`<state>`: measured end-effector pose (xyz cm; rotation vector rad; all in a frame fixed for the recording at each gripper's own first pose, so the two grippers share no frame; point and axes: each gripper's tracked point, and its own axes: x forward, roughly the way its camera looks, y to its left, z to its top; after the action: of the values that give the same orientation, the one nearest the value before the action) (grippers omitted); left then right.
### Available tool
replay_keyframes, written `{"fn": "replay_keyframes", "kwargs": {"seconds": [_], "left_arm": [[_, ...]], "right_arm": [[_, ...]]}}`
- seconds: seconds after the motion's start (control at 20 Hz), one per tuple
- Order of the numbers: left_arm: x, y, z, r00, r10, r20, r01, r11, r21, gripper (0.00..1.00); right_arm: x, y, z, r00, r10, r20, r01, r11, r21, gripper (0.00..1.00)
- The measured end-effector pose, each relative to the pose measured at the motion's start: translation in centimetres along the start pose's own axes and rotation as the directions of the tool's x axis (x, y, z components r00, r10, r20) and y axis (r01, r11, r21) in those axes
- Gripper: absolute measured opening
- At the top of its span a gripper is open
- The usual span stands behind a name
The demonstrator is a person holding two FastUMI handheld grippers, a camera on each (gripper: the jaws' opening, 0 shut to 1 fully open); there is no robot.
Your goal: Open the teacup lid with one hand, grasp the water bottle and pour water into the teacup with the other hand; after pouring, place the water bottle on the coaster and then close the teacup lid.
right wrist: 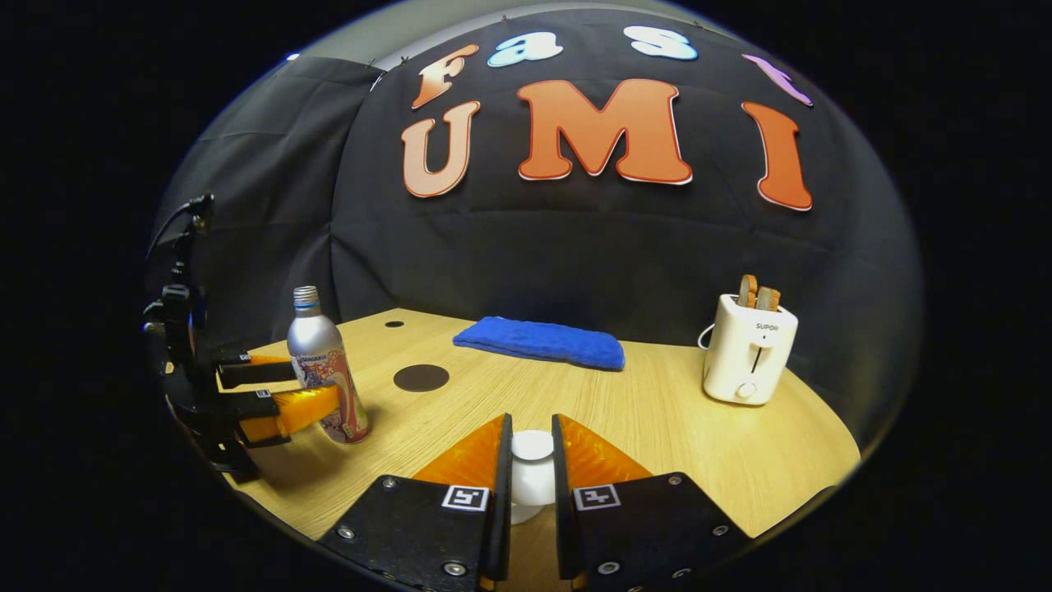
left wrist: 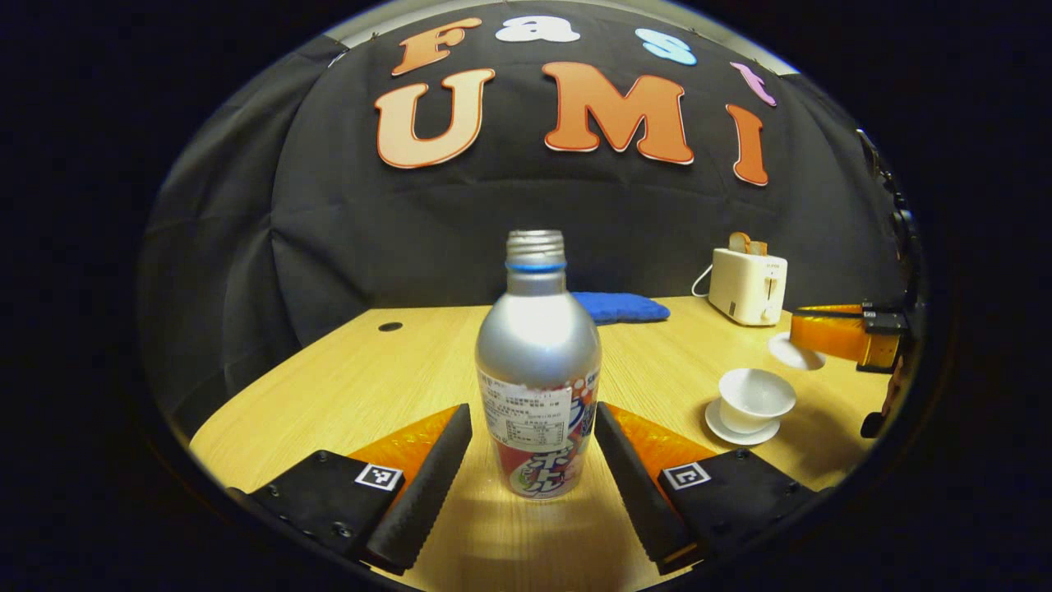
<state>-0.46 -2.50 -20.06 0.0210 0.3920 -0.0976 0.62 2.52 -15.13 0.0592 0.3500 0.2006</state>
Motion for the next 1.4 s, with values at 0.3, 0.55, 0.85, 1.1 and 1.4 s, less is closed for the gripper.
{"fn": "replay_keyframes", "kwargs": {"seconds": [0.3, 0.55, 0.85, 1.1, 1.4], "left_arm": [[0.8, 0.5, -0.3, 0.999, 0.028, -0.02, -0.027, 0.999, 0.047, 0.84], [1.6, 1.2, 1.4, 0.997, 0.08, 0.001, -0.079, 0.975, 0.208, 0.82], [2.2, 0.6, 3.3, 0.99, 0.123, 0.062, -0.138, 0.89, 0.435, 0.86], [2.6, -0.8, 4.1, 0.987, 0.122, 0.1, -0.158, 0.79, 0.593, 0.86], [2.8, -2.3, 5.0, 0.981, 0.123, 0.149, -0.193, 0.617, 0.763, 0.86]], "right_arm": [[-1.0, -2.2, 0.3, 0.999, -0.044, 0.012, 0.044, 0.999, 0.008, 0.23], [-1.4, -3.8, 0.9, 0.997, -0.076, 0.022, 0.076, 0.997, 0.009, 0.23], [-2.2, -5.9, 1.7, 0.991, -0.118, 0.06, 0.116, 0.992, 0.04, 0.23], [-2.9, -7.1, 1.8, 0.988, -0.137, 0.073, 0.133, 0.989, 0.059, 0.23], [-3.6, -8.5, 1.3, 0.985, -0.155, 0.07, 0.15, 0.985, 0.08, 0.23]]}}
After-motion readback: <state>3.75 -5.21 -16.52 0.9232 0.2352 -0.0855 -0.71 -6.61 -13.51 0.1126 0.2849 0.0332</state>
